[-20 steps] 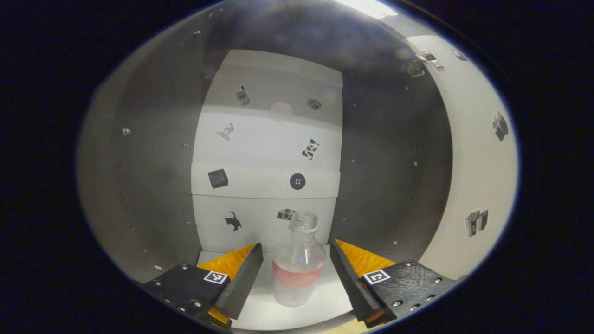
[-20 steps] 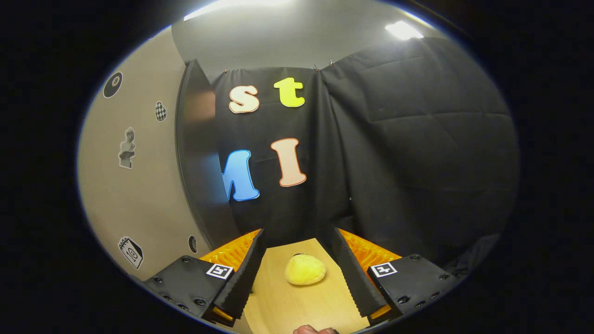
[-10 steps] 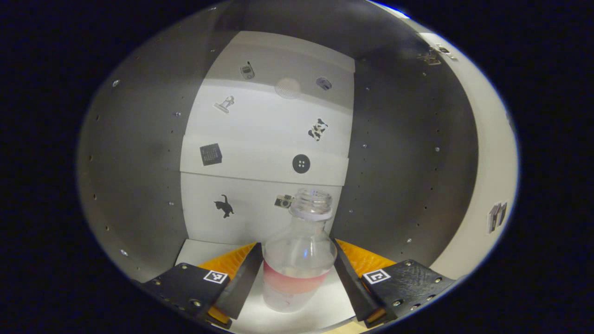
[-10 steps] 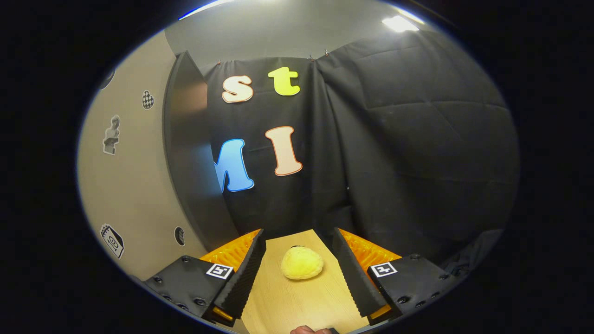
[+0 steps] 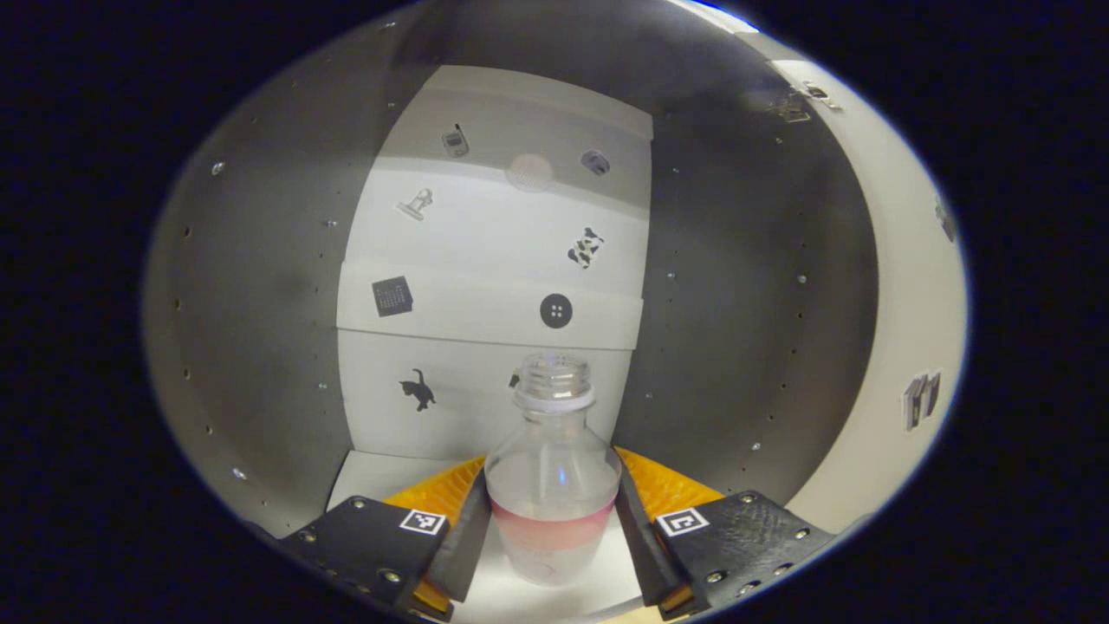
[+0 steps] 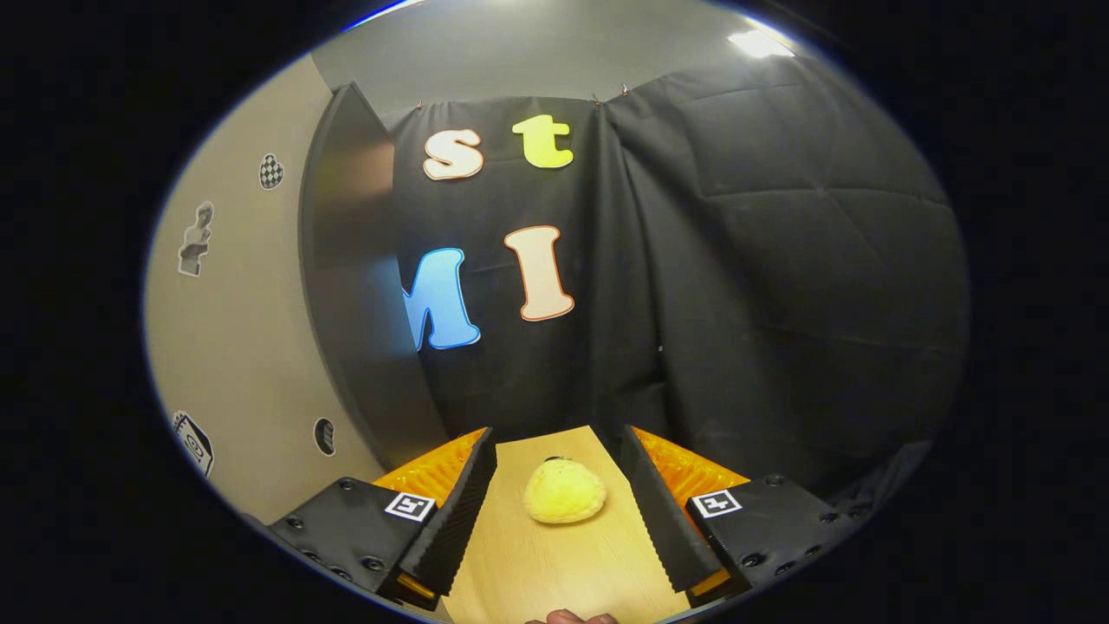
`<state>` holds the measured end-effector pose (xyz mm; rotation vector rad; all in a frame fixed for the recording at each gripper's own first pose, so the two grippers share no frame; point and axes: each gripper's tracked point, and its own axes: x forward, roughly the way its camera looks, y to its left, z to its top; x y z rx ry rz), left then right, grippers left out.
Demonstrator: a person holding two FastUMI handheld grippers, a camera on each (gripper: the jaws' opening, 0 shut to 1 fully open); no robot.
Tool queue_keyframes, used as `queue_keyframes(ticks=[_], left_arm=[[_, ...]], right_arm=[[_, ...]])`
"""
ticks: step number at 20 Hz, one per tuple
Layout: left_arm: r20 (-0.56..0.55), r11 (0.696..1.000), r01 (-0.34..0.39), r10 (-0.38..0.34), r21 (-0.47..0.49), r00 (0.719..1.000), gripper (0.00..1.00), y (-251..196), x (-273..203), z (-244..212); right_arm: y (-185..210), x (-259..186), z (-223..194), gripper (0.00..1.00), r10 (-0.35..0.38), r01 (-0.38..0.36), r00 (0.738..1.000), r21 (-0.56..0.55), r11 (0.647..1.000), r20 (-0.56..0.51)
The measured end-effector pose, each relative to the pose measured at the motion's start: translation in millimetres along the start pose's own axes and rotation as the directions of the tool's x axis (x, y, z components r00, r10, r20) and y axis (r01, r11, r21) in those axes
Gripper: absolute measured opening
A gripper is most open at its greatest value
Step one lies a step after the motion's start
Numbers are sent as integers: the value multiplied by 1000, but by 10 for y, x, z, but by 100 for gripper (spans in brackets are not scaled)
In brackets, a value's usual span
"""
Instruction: Open the cabinet door with the right hand, grasp the bottle in the cabinet with the left hand and place it on the coaster, then close the cabinet door with the right hand.
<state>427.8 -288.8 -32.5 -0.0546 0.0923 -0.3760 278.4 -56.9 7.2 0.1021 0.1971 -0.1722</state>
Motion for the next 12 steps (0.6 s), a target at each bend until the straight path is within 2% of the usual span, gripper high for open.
queue_keyframes(ticks=[1, 2, 3, 4, 8, 11, 12], left_arm=[[2, 1000, 3, -3, 7, 1000, 70, -23, -52, 11], [7, 1000, 15, -15, 16, 1000, 73, -64, -117, 47], [17, 999, 28, -29, 30, 999, 73, -113, -201, 92], [30, 998, 40, -41, 50, 999, 73, -154, -301, 148], [57, 990, 57, -65, 127, 996, 73, -217, -818, 300], [85, 976, 10, -29, 217, 996, 70, -128, -1337, 383], [87, 971, 1, -22, 240, 996, 70, -112, -1511, 391]], right_arm=[[13, -20, -5, 92, 0, 0, 1000, -1, 1000, -1], [31, -56, -23, 85, 2, -2, 1000, -1, 1000, -4], [64, -107, -13, 85, 4, -4, 1000, 0, 1000, 1], [94, -170, -5, 92, 5, -5, 1000, 0, 1000, 12], [208, -398, -21, 92, 15, -15, 1000, 12, 1000, 24], [228, -523, -94, 92, 18, -18, 1000, -4, 1000, 7], [225, -574, -123, 85, 8, -8, 1000, -15, 1000, 4]])
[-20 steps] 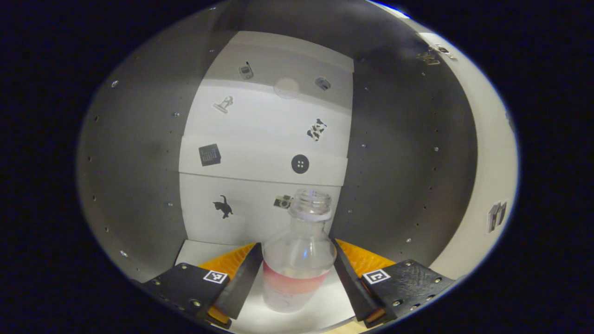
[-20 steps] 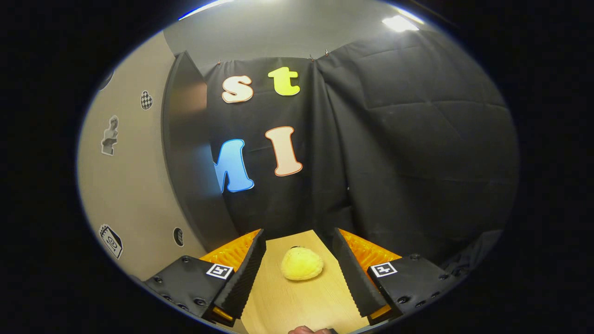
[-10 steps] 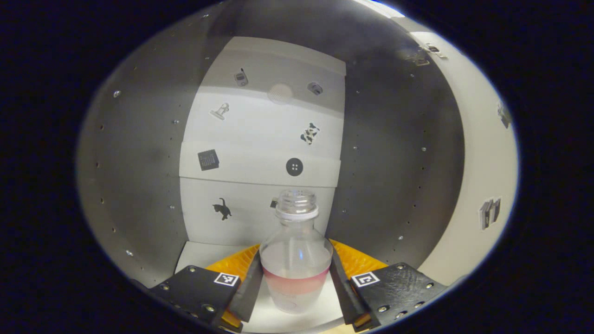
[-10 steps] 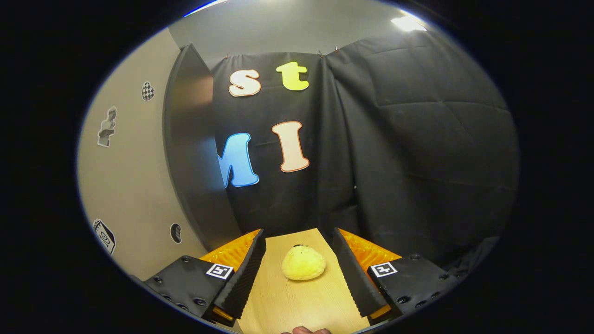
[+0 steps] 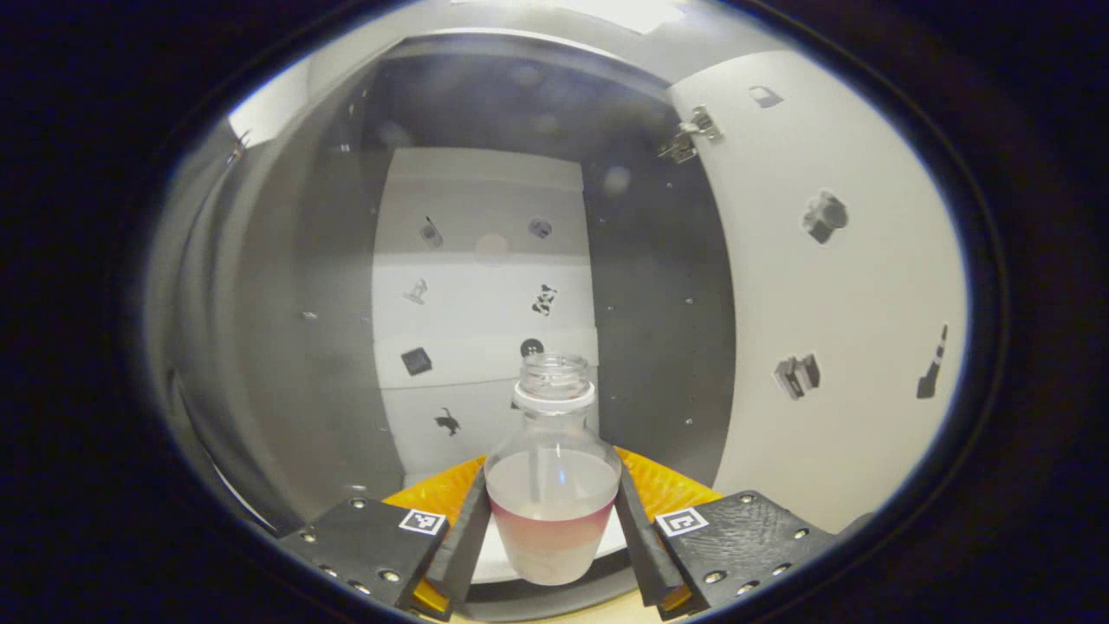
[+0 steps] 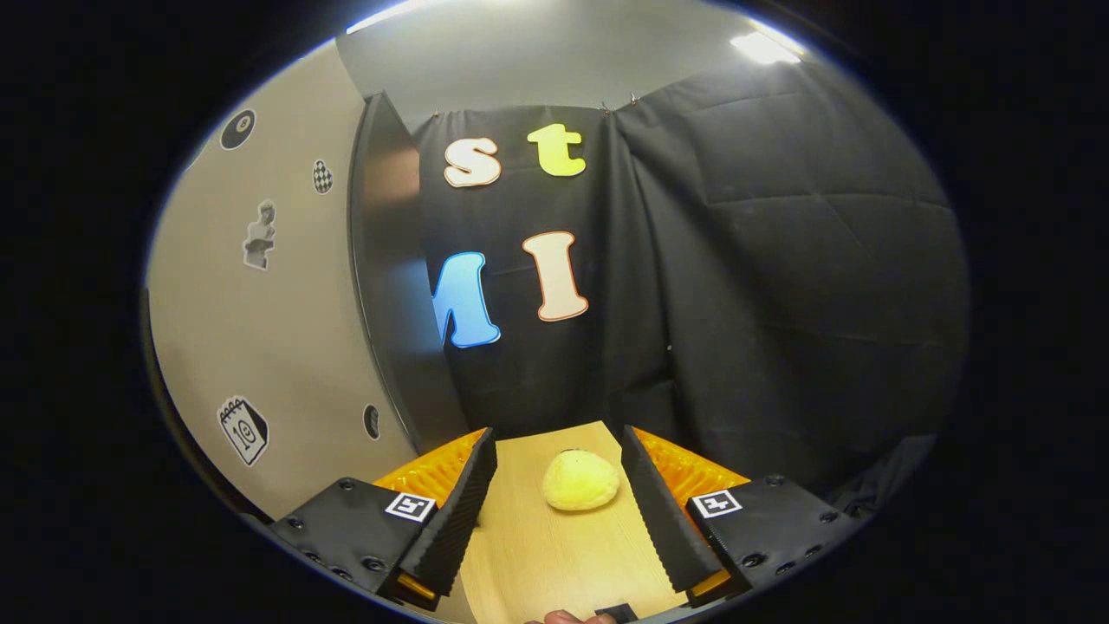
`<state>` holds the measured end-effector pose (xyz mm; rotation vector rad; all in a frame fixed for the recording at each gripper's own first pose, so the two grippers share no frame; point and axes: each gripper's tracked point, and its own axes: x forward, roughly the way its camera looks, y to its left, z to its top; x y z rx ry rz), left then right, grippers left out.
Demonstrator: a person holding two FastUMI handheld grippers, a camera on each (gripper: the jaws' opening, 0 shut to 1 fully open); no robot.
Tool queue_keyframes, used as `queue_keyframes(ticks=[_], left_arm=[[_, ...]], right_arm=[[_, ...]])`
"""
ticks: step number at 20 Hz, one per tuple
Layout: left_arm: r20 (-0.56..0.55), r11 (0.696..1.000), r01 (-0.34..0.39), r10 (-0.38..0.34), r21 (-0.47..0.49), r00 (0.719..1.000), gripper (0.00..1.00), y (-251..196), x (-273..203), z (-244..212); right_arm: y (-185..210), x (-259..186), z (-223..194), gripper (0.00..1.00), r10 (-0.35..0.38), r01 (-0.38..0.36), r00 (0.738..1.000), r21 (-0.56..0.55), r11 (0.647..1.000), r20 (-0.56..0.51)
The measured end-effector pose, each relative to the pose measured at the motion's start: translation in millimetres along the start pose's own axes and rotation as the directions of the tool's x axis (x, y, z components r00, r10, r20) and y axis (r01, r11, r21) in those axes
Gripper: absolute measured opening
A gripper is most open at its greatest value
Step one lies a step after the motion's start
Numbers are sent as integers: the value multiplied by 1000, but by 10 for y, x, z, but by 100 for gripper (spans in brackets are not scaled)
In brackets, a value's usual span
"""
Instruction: Open the cabinet door with the right hand, grasp the bottle in the cabinet with the left hand and place it on the coaster, then close the cabinet door with the right hand.
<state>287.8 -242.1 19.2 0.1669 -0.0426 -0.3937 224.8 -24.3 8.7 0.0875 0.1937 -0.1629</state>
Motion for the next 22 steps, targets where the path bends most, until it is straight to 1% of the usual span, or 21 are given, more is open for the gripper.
queue_keyframes(ticks=[2, 4, 6, 7, 8, 10, 11, 12, 14, 16, 18, 19, 21, 22], left_arm=[[-7, 999, -22, 22, 28, 1000, 70, 59, -350, 2], [-7, 998, -50, 50, 24, 999, 70, 138, -740, -3], [-10, 997, -79, 79, -8, 997, 70, 212, -1136, -60], [-12, 995, -94, 94, -30, 996, 72, 257, -1345, -101], [-16, 993, -108, 107, -51, 994, 72, 294, -1536, -152], [-30, 986, -143, 140, -89, 990, 72, 387, -1922, -292], [-37, 982, -160, 157, -102, 987, 70, 424, -2116, -373], [-44, 978, -179, 175, -111, 984, 73, 462, -2282, -445], [-74, 967, -221, 213, -130, 974, 73, 515, -2608, -618], [-90, 957, -248, 236, -151, 968, 73, 566, -2808, -808], [-109, 945, -280, 264, -171, 958, 72, 628, -2889, -1024], [-123, 938, -298, 279, -176, 952, 70, 645, -2910, -1138], [-148, 923, -320, 293, -215, 945, 70, 640, -2904, -1377], [-155, 913, -326, 296, -243, 943, 72, 625, -2872, -1482]], right_arm=[[18, -112, -63, 84, -12, 12, 1000, -20, 1000, -14], [98, -247, -122, 84, 3, -3, 1000, -17, 1000, -25], [116, -402, -173, 85, 3, -3, 999, -12, 1000, -36], [129, -503, -192, 85, 2, -3, 999, -16, 1000, -38], [137, -614, -220, 85, 3, -3, 999, -21, 1000, -38], [132, -800, -281, 84, 2, -3, 999, -22, 1000, -52], [141, -870, -293, 84, 4, -5, 998, -19, 1000, -57], [150, -944, -289, 84, 4, -5, 998, -14, 1000, -59], [178, -1067, -267, 85, 12, -13, 998, -5, 1000, -60], [222, -1158, -199, 85, 17, -17, 999, -12, 1000, -47], [274, -1212, -157, 85, 27, -28, 999, -21, 999, -35], [297, -1228, -153, 85, 35, -36, 999, -28, 999, -31], [305, -1233, -127, 84, 38, -40, 999, -55, 998, -26], [291, -1236, -109, 84, 34, -36, 999, -68, 997, -21]])
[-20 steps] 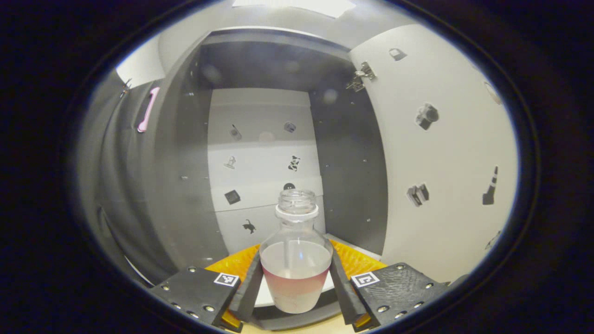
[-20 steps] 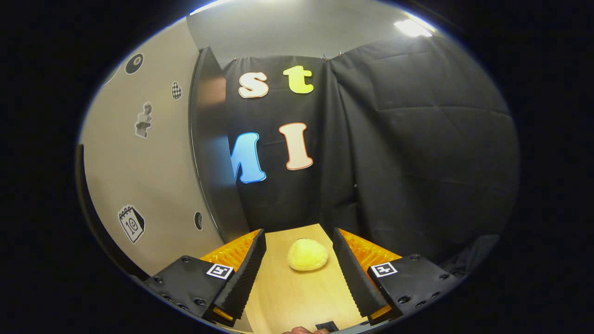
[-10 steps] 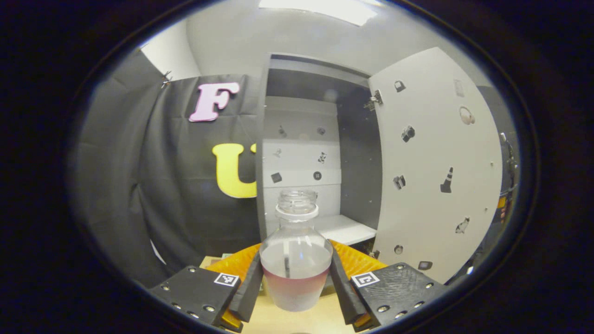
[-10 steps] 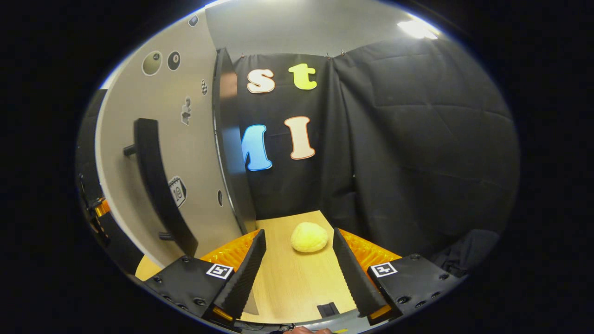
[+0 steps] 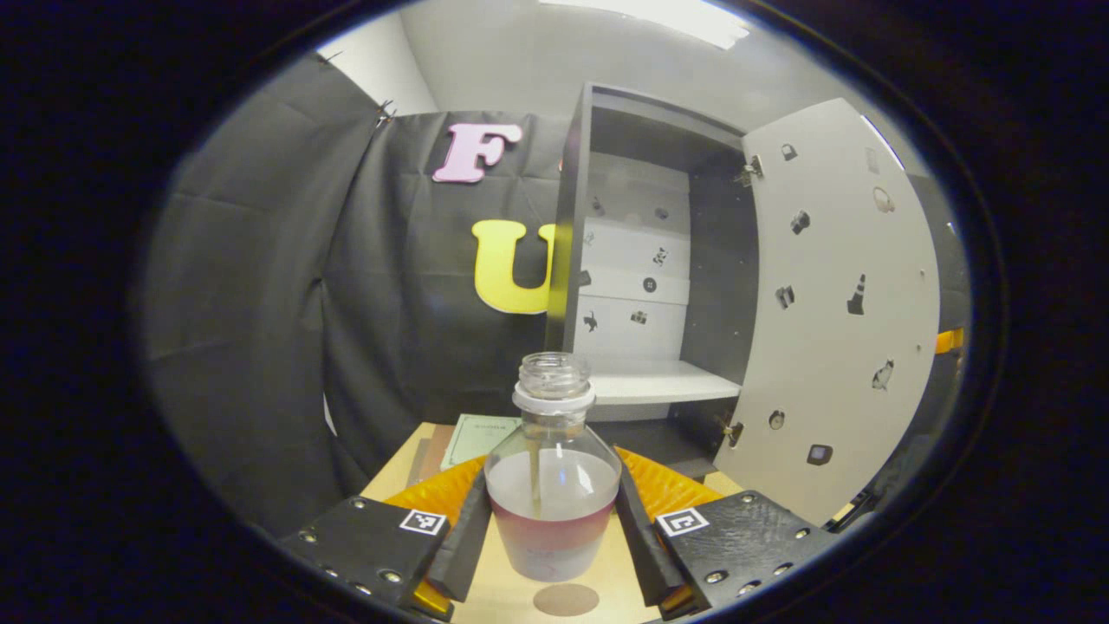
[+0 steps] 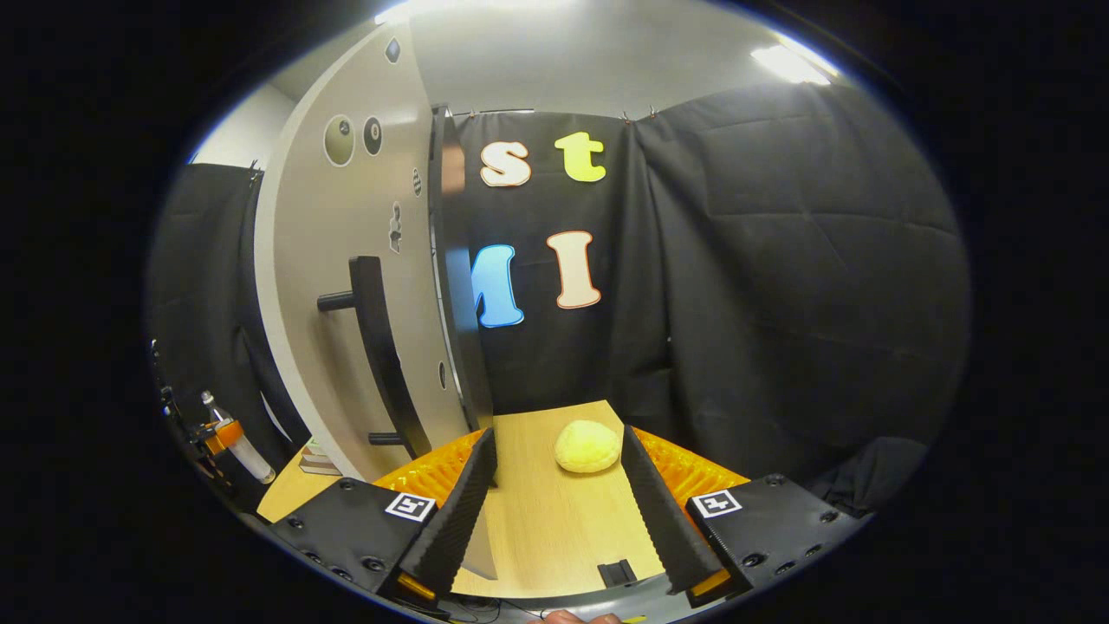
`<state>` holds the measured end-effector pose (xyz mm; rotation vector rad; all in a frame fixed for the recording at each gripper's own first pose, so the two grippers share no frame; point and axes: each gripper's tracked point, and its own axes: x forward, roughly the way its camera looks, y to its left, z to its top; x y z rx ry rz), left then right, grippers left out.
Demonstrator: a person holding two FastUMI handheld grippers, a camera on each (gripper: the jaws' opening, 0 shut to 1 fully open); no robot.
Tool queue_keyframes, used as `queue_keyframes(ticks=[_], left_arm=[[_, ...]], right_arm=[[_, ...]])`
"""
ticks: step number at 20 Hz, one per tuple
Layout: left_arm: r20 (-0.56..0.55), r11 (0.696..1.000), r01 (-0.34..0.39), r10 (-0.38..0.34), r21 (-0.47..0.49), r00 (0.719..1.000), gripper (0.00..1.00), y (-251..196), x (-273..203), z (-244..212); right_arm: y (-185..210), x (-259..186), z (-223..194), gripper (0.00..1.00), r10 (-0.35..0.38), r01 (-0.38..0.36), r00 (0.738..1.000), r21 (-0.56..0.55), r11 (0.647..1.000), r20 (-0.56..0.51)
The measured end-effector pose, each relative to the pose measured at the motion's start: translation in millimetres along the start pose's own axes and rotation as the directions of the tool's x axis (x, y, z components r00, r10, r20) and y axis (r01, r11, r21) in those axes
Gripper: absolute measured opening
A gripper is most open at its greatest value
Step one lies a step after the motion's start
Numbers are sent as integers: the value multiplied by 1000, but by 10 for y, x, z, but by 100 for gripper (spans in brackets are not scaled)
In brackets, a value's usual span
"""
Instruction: Open the cabinet door with the right hand, grasp the bottle in the cabinet with the left hand and place it on the coaster, then close the cabinet door with the right hand.
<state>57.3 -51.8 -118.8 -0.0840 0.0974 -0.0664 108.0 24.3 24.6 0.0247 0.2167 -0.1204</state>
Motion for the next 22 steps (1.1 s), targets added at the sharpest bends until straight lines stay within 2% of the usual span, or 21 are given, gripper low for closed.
queue_keyframes(ticks=[2, 3, 8, 13, 14, 15, 16, 20, 22], left_arm=[[-2, 1000, -22, 22, -17, 1000, 73, 44, 115, -226], [-6, 999, -37, 37, -14, 999, 70, 117, 161, -416], [-9, 997, -72, 71, -2, 997, 73, 116, 318, -1142], [19, 994, -92, 92, 50, 996, 70, -16, 404, -1773], [11, 994, -96, 95, 58, 995, 70, -42, 425, -1900], [1, 993, -99, 99, 67, 995, 70, -74, 443, -2022], [-9, 992, -106, 107, 75, 994, 73, -88, 458, -2126], [-40, 990, -106, 110, 92, 993, 70, -179, 497, -2496], [-69, 988, -107, 115, 108, 991, 73, -198, 430, -2694]], right_arm=[[8, -6, 90, 84, 5, -5, 999, -12, 1000, 32], [5, 12, 139, 92, 7, -6, 999, -16, 1000, 49], [-123, 46, 97, 92, -31, 30, 998, 20, 999, 50], [-189, 114, -132, 92, -40, 40, 999, 0, 999, -37], [-179, 120, -147, 92, -38, 37, 998, -12, 999, -46], [-166, 118, -158, 84, -35, 33, 998, -25, 999, -53], [-151, 116, -172, 84, -33, 31, 998, -37, 999, -59], [-42, 93, -303, 85, -4, -5, 995, -91, 996, -97], [-60, 81, -376, 85, -2, -14, 993, -133, 991, -115]])
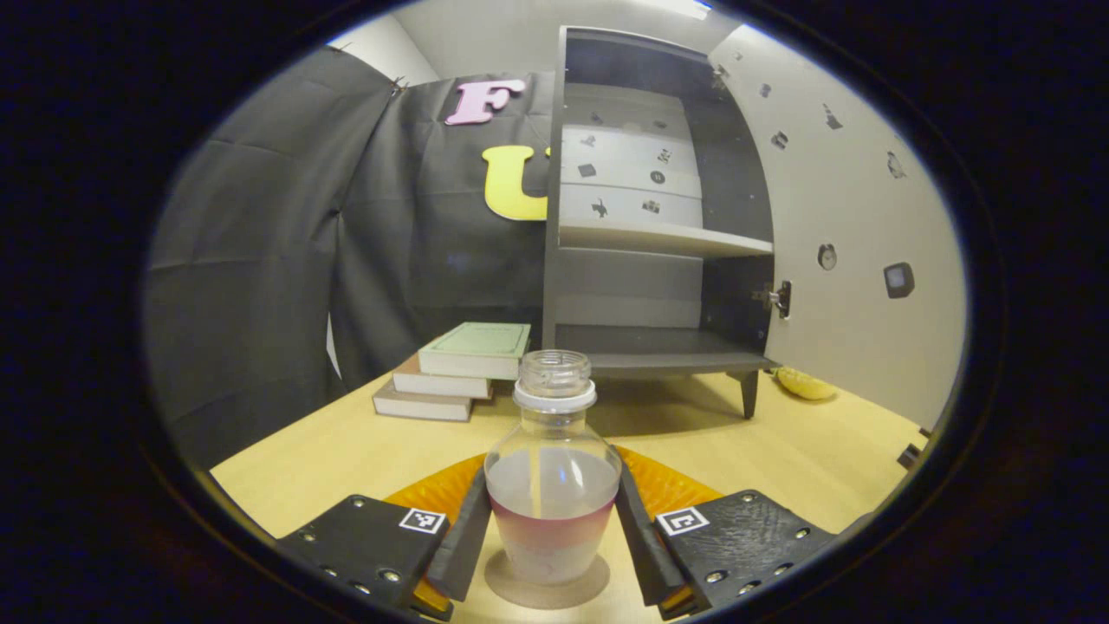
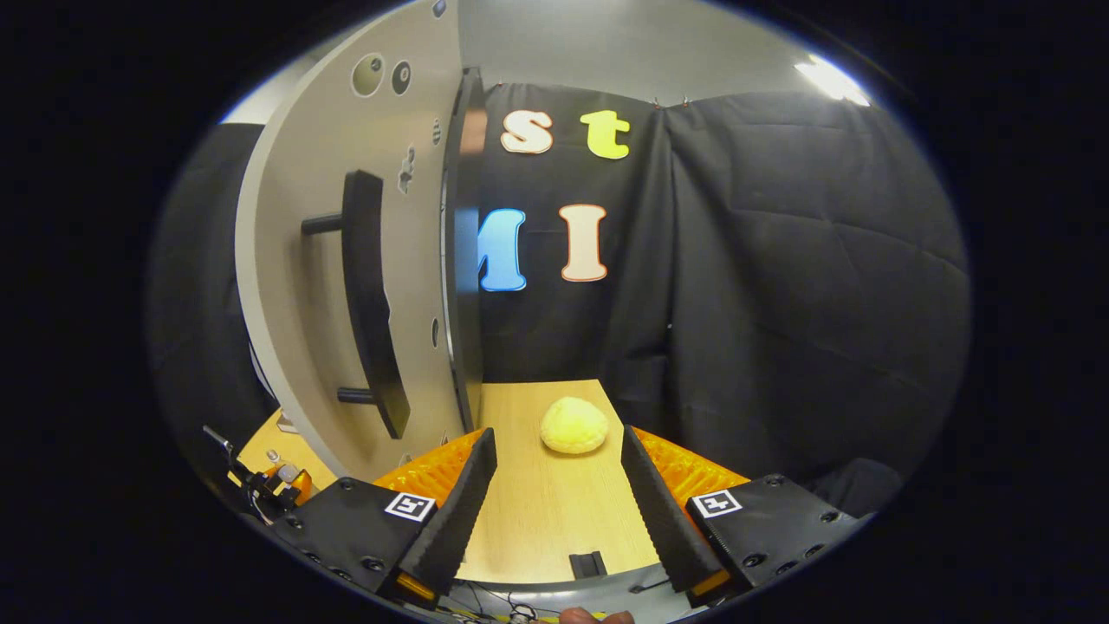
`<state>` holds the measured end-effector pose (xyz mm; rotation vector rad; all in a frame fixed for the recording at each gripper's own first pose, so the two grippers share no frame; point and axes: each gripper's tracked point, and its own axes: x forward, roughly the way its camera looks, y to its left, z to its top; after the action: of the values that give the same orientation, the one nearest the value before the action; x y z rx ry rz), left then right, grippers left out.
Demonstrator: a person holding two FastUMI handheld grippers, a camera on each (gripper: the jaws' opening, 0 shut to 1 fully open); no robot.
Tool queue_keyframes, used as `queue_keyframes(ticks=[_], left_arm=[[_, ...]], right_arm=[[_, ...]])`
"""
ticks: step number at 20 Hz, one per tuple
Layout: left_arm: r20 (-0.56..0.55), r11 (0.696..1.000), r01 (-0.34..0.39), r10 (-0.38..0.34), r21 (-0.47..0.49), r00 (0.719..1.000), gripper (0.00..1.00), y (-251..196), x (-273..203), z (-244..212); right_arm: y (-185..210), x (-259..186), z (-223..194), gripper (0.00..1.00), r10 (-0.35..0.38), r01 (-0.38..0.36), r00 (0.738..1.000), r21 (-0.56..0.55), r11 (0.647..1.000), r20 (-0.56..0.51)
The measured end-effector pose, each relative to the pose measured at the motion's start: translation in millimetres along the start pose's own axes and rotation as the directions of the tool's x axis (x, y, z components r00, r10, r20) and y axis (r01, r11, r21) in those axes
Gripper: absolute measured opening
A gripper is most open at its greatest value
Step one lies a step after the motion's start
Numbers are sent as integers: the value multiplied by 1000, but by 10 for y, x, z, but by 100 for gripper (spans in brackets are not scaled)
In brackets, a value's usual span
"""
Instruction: Open the cabinet door with the right hand, grasp the bottle in the cabinet with the left hand and place it on the coaster, then close the cabinet door with the right hand.
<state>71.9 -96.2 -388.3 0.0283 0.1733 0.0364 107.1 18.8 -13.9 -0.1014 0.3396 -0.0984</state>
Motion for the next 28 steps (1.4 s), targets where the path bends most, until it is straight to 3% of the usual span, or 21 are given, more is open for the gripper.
queue_keyframes(ticks=[6, 7, 8, 10, 12, 14, 21, 28], left_arm=[[-6, 1000, -1, 1, 0, 1000, 74, -6, -91, -61], [-3, 1000, 1, -1, 5, 1000, 76, -2, -93, -54], [-16, 1000, 5, -5, 9, 1000, 80, -11, -93, -85], [-38, 1000, 1, -1, 7, 999, 72, 5, -101, -146], [-51, 1000, -12, 11, -17, 999, 74, 46, -119, -161], [-49, 999, -10, 8, -51, 999, 88, 47, -139, -128], [16, 997, 12, -11, -72, 1000, 86, 17, -376, 276], [114, 999, 46, -43, -19, 992, 90, -70, -800, 1003]], right_arm=[[57, 30, -166, 87, 14, -14, 999, 8, 1000, -44], [69, 18, -187, 93, 17, -17, 999, 4, 1000, -46], [77, 24, -206, 93, 18, -18, 999, -1, 1000, -48], [40, 13, -250, 92, 7, -8, 998, -21, 1000, -59], [22, -7, -310, 92, 3, -5, 997, -22, 1000, -71], [19, -11, -361, 92, 4, -4, 997, -6, 1000, -81], [-47, 10, -326, 92, 13, -9, 997, 49, 999, -75], [-126, 50, -168, 92, 12, -11, 1000, 80, 997, -13]])
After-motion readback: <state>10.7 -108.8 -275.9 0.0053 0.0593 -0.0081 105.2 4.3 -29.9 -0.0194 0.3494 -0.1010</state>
